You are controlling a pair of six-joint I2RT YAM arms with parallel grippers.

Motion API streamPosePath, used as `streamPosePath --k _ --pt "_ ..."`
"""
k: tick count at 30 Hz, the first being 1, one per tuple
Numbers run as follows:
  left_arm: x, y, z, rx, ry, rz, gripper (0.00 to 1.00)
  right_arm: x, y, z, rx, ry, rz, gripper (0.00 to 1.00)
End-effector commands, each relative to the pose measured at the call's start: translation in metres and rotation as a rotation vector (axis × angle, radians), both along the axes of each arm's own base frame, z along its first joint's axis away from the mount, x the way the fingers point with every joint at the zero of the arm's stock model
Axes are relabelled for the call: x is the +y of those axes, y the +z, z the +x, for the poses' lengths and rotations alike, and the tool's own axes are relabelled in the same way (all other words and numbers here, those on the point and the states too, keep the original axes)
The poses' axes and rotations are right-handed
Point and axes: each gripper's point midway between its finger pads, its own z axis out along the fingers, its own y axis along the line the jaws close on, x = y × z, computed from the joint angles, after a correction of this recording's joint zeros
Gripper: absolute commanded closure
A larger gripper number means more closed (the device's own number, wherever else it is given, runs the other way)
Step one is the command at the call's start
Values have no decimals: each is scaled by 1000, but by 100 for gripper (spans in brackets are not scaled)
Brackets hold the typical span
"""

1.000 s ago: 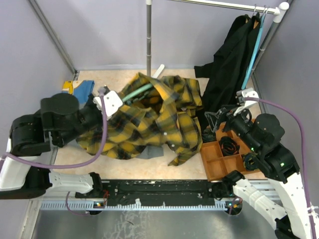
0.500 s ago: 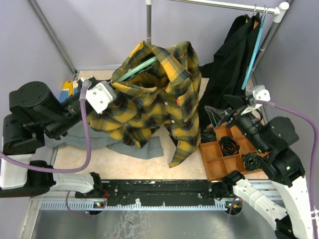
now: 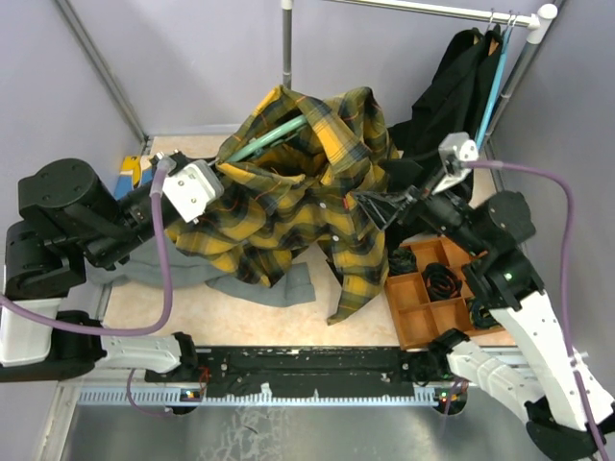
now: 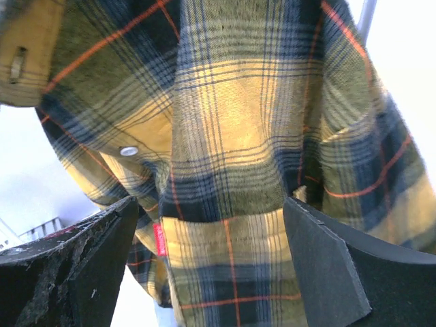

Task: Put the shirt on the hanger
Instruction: Hang the shirt on the hanger.

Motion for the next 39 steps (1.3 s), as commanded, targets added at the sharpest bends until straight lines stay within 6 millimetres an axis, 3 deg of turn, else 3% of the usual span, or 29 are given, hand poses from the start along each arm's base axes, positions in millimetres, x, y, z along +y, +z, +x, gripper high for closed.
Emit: streamPosePath --k 1,6,7,9,12,15,19,22,25,27,30,34,39 --pt "4 35 -3 -41 -5 -137 100 13 26 1 -45 75 70 13" --pt "4 37 -4 -40 -11 -146 100 30 14 17 -12 33 37 13" --pt "5 38 -4 -41 -12 -152 100 33 10 20 -9 12 16 17" --pt "6 39 -3 -41 -2 -156 100 40 9 20 -4 -3 -6 42" --pt "6 35 3 -35 32 -140 100 56 18 0 -41 41 3 78" --pt "2 28 9 -20 62 -111 100 74 28 -27 -89 85 -4 100" --pt "-6 21 15 -10 80 -80 100 103 41 -66 -145 183 -20 100" --pt "-8 17 19 -7 101 -64 100 127 32 -94 -192 229 -85 100" --pt "-7 16 19 -4 109 -68 100 137 4 -88 -160 196 -179 99" --pt "-4 16 18 1 104 -77 100 124 -11 -75 -103 108 -182 85" --pt "1 7 16 17 108 -68 100 84 -22 -57 -39 -49 -166 54" --pt "5 -17 15 58 120 -30 100 22 -24 -54 16 -151 -125 48" --pt "-8 -54 7 135 55 57 100 -36 -21 -58 47 -209 -129 42"
